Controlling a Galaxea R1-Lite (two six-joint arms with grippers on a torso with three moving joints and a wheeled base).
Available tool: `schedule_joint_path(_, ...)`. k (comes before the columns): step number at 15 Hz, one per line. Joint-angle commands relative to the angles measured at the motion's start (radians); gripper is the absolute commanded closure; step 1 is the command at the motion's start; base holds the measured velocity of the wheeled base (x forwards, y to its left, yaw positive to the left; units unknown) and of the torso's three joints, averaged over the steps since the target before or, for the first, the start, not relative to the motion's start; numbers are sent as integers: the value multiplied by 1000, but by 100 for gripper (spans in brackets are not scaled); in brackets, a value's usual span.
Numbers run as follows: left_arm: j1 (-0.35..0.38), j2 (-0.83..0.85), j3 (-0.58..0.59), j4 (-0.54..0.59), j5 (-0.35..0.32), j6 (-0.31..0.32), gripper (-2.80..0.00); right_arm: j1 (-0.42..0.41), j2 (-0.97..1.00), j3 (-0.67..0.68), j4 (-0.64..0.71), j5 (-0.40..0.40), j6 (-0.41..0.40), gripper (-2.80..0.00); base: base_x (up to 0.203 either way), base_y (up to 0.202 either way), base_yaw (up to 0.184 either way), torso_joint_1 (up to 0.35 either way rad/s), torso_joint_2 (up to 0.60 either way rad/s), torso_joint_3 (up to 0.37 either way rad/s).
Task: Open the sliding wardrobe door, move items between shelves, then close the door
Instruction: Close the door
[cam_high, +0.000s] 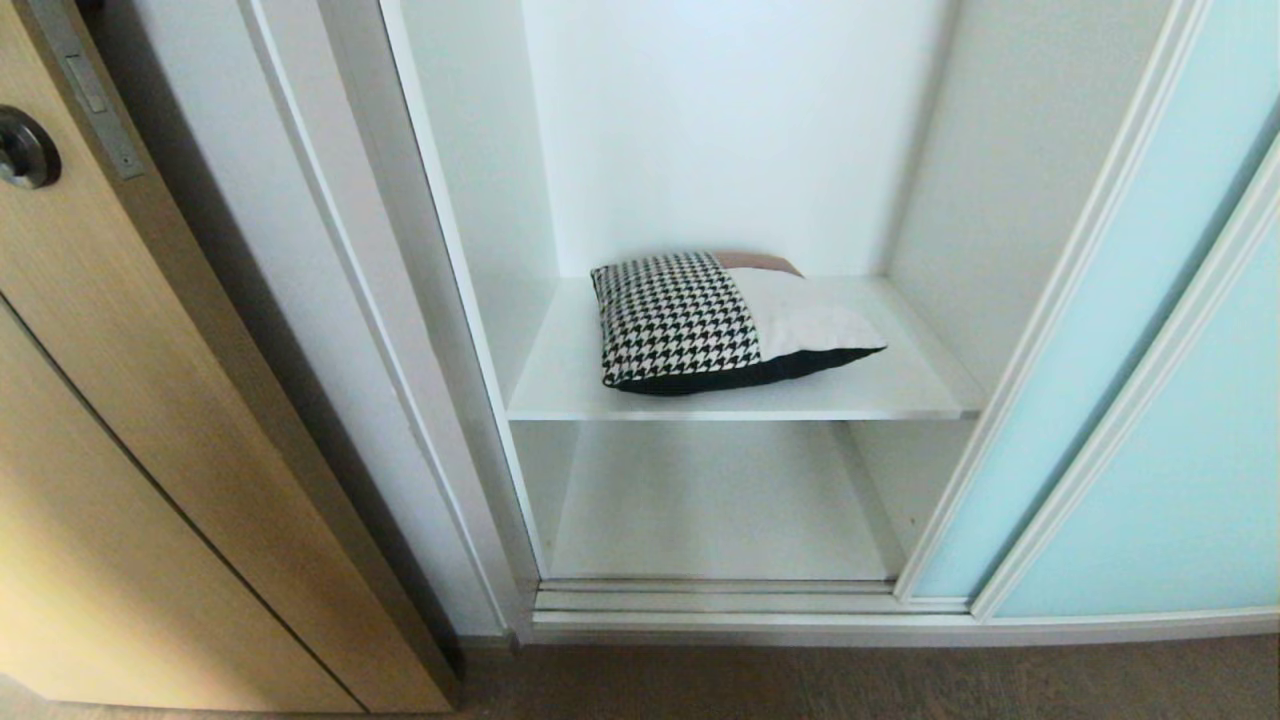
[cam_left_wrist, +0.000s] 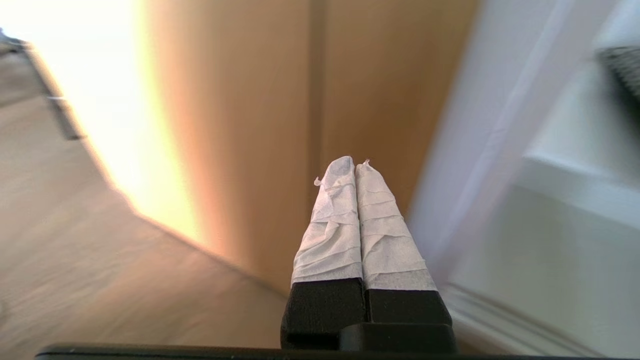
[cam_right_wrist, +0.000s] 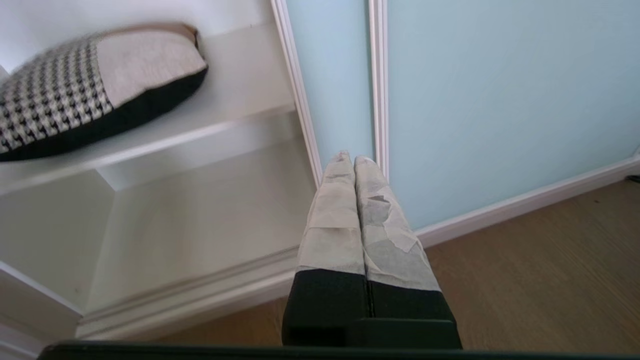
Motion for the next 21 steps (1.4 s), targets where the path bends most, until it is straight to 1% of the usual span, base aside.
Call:
schedule_joint_path(1,102,-187,70,48,1,16,0,-6,-22,10,0,-2,4,0,0,0,0,0,0,0)
schedule_joint_path(3,149,-271,81,151,-11,35,0,-8,-34,21,0,-3,4,0,0,0,0,0,0,0)
schedule_joint_path(4,153,-312,83,188,-35,40,0,-8,-34,19,0,-3,3,0,0,0,0,0,0,0)
schedule_joint_path(5,155,-371,83,216,-95,50,0,-8,-34,17,0,-1,1,0,0,0,0,0,0,0)
schedule_joint_path(6,155,-436,76,266,-237,73,0,-7,-30,13,0,1,0,0,0,0,0,0,0,0)
schedule_joint_path(7,156,-466,68,312,-383,96,0,-7,-28,12,1,12,0,0,0,0,0,0,0,0)
schedule_joint_path(8,156,-476,67,349,-467,110,0,-7,-30,13,1,22,-3,0,0,0,0,0,0,0)
schedule_joint_path(10,156,-480,77,397,-638,97,0,-7,-33,10,-2,20,-8,0,0,0,0,0,0,0)
schedule_joint_path(11,154,-481,75,454,-646,92,0,-7,-32,3,-2,18,-9,0,0,0,0,0,0,0)
schedule_joint_path(12,153,-481,72,472,-627,81,0,-8,-33,-2,0,17,-9,0,0,0,0,0,0,0)
schedule_joint_path(16,153,-481,80,441,-623,69,0,-10,-26,-17,5,14,-12,0,0,0,0,0,0,0)
schedule_joint_path(19,153,-481,80,441,-623,69,0,-26,-23,-40,44,14,-43,0,0,0,0,0,0,0)
schedule_joint_path(21,153,-481,80,441,-623,69,0,-34,-15,-91,76,13,-47,0,0,0,0,0,0,0)
